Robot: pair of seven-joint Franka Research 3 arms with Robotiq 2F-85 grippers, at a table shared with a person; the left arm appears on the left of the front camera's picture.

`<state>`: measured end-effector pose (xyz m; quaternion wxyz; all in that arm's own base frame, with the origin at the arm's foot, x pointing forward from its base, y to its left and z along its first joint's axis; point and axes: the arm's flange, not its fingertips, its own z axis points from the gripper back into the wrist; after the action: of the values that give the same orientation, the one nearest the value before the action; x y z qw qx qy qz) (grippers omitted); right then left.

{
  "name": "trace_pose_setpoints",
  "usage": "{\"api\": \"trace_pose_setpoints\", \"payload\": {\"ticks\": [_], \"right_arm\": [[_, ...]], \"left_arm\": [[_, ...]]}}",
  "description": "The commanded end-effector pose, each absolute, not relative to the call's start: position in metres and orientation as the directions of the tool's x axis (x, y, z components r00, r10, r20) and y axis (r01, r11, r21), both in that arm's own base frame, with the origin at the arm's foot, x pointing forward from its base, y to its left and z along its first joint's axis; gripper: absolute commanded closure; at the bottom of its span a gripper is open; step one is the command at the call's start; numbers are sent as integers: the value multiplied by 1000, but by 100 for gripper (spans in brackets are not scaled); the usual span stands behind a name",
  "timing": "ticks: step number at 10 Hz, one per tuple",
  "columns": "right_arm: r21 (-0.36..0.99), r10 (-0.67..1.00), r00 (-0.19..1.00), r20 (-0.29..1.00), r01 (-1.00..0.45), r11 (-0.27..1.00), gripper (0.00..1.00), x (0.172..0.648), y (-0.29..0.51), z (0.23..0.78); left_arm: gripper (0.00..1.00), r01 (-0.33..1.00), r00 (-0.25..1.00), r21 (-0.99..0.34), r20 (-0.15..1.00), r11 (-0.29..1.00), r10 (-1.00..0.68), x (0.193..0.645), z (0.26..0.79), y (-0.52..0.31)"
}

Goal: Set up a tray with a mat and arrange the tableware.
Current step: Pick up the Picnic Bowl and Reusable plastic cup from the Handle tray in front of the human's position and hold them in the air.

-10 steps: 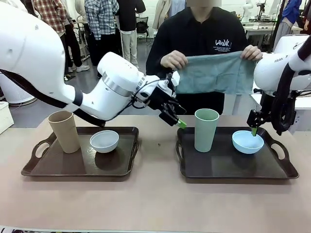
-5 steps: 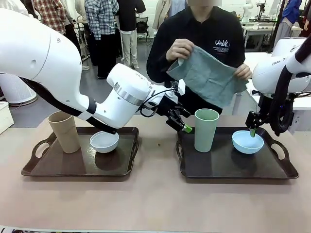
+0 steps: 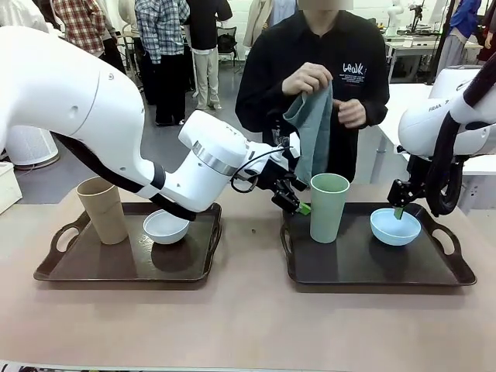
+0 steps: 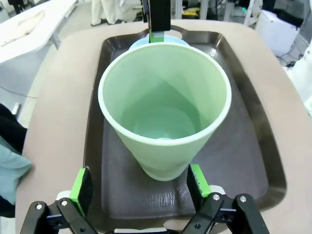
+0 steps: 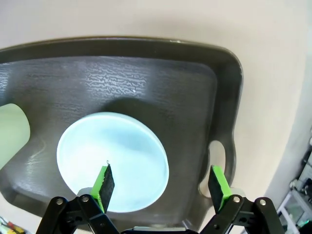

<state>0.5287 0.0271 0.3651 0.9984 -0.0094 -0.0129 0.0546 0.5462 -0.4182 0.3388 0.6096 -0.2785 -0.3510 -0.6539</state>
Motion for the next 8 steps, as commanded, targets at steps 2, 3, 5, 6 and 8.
{"api": "trace_pose_setpoints", "payload": {"ticks": [2,3,5,6,8], "right_arm": [[37,132,990,40,-133,990,0,536,26,348],[39,133,991,36,-134,990,0,537,26,346],[50,133,991,27,-134,990,0,539,25,345],[55,131,991,25,-132,990,0,539,24,344],[68,131,991,21,-132,989,0,540,22,344]], "left_arm": [[0,992,-91,124,804,16,-587,551,338,-433],[0,993,-87,120,806,17,-585,553,336,-437],[0,997,-71,75,803,-17,-591,553,331,-450],[0,999,-54,47,801,-28,-597,553,329,-454],[0,999,-46,23,798,-46,-601,553,325,-463]]}}
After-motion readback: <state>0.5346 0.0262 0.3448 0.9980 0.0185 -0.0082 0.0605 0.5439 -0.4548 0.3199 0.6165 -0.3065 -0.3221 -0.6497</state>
